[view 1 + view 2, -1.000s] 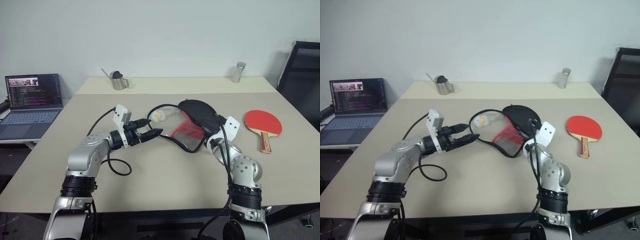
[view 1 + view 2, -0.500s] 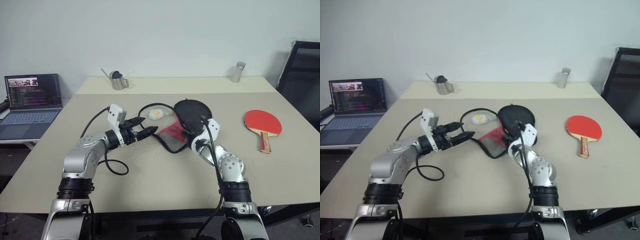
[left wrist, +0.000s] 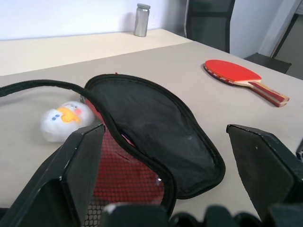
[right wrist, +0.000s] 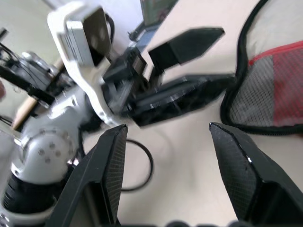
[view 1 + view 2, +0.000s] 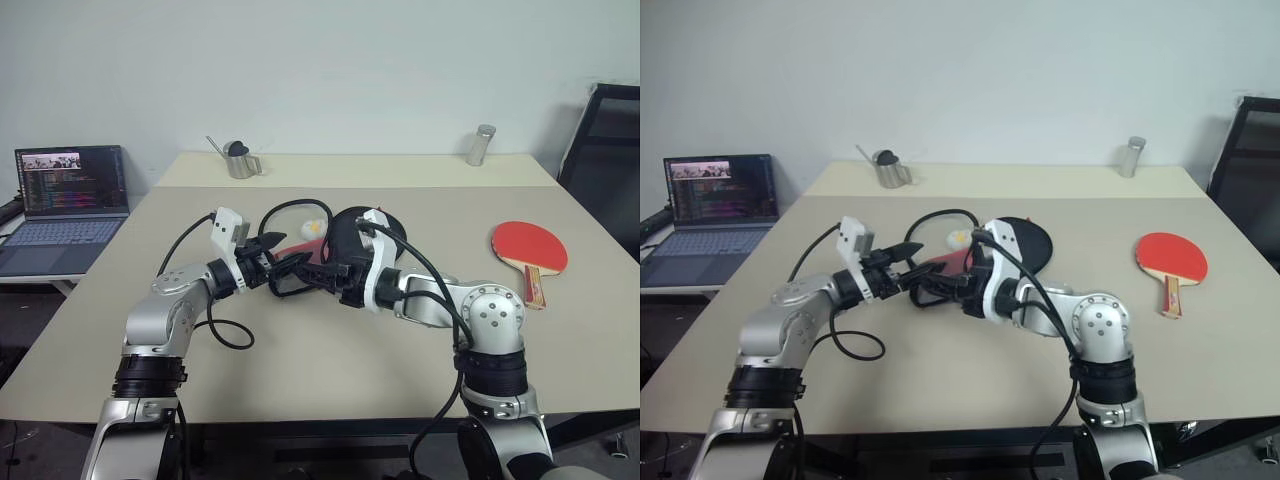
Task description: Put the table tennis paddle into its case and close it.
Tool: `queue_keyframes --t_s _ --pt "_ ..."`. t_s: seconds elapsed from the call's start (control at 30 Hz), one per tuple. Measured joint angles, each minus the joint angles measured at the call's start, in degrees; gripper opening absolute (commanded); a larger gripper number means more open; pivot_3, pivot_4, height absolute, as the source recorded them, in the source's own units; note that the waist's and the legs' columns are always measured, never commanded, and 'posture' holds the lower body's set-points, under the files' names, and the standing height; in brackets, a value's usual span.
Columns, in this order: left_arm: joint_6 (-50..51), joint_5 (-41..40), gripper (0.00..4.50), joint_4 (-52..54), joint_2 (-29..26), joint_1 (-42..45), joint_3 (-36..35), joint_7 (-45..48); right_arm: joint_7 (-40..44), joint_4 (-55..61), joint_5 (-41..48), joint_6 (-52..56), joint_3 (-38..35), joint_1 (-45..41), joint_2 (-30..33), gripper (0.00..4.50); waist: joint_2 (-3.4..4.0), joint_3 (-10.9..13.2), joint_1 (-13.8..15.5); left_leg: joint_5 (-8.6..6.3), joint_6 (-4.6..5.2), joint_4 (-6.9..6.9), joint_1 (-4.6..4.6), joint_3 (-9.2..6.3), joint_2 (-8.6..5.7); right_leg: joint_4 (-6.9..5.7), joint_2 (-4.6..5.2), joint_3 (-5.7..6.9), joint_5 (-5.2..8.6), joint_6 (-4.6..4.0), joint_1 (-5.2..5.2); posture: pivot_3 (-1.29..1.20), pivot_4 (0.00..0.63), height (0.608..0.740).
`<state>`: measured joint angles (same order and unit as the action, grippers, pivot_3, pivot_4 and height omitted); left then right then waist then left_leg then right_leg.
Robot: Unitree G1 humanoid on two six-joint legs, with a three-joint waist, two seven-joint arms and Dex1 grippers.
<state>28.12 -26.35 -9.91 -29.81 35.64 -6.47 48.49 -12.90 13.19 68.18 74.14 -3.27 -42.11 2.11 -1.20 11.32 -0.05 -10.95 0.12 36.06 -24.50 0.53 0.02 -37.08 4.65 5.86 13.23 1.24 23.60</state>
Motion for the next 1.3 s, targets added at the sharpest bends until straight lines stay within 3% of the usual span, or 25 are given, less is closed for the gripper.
queue_keyframes --t_s 0.13,0.33,0.53,0.87,1.23,1.3 --pt "-0.01 0.03 4.50 -0.02 0.01 0.00 0.00 0.11 1.57 0.88 -1.97 -1.72 -0.14 1.18 2.33 4.47 0.00 0.00 -0.01 0.00 0.00 0.00 -0.01 0.01 0.00 0.00 0.00 -0.01 0.00 0.00 0.00 0.00 0.150 0.740" --pt "0.02 -0.41 4.50 -0.02 -0.79 -0.02 -0.54 1.67 4.29 -1.61 -18.24 -12.47 2.85 1.32 8.43 4.47 -0.01 0.00 -0.02 0.00 0.00 -0.01 -0.01 0.04 0.00 0.02 -0.02 -0.02 0.00 0.01 0.03 0.00 0.150 0.740" --pt "-0.07 -0.60 4.50 -1.59 -3.96 -0.01 -1.00 4.70 7.42 -10.37 -30.90 -21.64 5.67 3.38 7.41 4.47 -0.01 0.01 -0.20 0.00 0.00 -0.03 -0.08 0.18 0.08 -0.05 -0.11 -0.19 -0.01 0.01 0.21 0.00 0.150 0.740" --pt "-1.19 -0.09 4.50 -2.49 -12.69 -0.92 -1.71 13.93 7.67 -22.71 -38.05 -27.74 2.12 2.56 -0.64 4.47 -0.01 0.01 -0.19 -0.02 -0.04 -0.02 -0.15 0.31 0.46 -0.02 -0.48 -0.33 -0.11 -0.17 0.42 0.00 0.150 0.740" --pt "-2.38 0.44 4.50 -2.51 -11.73 -1.37 -1.71 12.93 11.94 -32.46 -46.60 -36.76 2.38 0.74 -2.10 4.47 -0.01 0.01 -0.24 -0.03 -0.05 -0.02 -0.18 0.45 0.57 -0.04 -0.58 -0.47 -0.14 -0.22 0.51 0.00 0.150 0.740" --pt "-2.48 0.45 4.50 -2.75 -11.04 -1.28 -1.71 12.10 12.89 -35.08 -47.96 -38.97 2.45 -0.23 -2.84 4.10 -0.02 0.01 -0.26 -0.03 -0.05 0.00 -0.18 0.47 0.58 -0.05 -0.59 -0.49 -0.18 -0.28 0.51 0.00 0.150 0.740"
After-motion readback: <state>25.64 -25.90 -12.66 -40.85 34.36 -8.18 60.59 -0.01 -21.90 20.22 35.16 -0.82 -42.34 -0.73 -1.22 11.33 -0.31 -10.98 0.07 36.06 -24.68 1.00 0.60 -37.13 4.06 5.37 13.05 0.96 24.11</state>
